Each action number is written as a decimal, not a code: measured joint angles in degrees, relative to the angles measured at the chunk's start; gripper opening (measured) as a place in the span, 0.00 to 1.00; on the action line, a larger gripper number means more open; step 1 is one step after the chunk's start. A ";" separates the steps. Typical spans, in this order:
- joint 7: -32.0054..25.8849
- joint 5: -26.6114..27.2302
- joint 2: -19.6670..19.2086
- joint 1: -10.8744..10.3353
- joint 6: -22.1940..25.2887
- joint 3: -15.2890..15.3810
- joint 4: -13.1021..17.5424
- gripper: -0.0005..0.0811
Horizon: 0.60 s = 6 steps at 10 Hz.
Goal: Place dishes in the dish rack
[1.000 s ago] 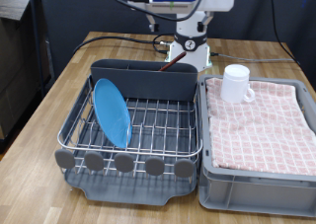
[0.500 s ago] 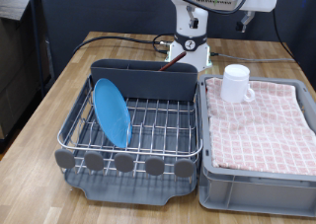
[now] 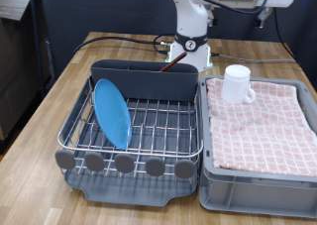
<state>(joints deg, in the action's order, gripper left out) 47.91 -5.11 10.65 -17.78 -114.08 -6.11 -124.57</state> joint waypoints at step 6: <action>8.99 1.05 0.90 -3.35 4.21 6.89 0.45 0.99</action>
<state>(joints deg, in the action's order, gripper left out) 56.91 -4.06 11.56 -21.13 -109.87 0.79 -124.12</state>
